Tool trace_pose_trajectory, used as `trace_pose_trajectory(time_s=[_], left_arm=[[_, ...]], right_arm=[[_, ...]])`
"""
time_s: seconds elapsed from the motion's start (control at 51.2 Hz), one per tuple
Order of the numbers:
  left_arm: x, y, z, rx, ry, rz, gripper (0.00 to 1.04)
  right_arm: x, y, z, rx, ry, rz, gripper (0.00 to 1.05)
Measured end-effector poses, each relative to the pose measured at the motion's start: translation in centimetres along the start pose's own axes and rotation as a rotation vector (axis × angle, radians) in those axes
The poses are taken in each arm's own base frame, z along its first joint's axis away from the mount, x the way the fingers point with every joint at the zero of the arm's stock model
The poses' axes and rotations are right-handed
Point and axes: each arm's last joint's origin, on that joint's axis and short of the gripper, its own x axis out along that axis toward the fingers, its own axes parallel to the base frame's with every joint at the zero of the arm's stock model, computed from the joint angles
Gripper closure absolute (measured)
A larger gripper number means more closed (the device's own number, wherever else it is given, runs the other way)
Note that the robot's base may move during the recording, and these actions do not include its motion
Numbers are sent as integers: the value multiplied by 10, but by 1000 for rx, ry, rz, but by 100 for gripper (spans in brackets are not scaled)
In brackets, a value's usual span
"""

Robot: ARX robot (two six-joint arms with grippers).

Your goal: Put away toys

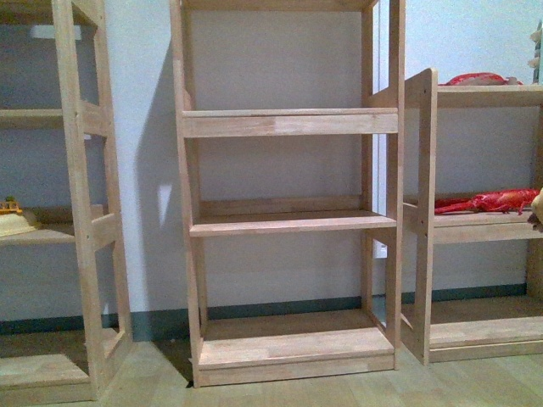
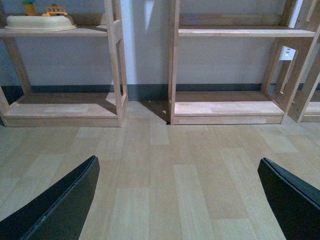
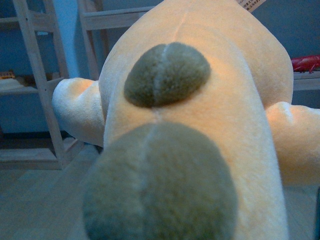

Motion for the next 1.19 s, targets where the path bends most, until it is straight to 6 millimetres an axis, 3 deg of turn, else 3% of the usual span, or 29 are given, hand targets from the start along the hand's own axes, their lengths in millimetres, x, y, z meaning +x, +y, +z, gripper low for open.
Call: trace_pose_trajectory(time_s=[1.19], left_arm=[[0,0,0,0,1,1,6]], right_arm=[[0,0,0,0,0,-2,94]])
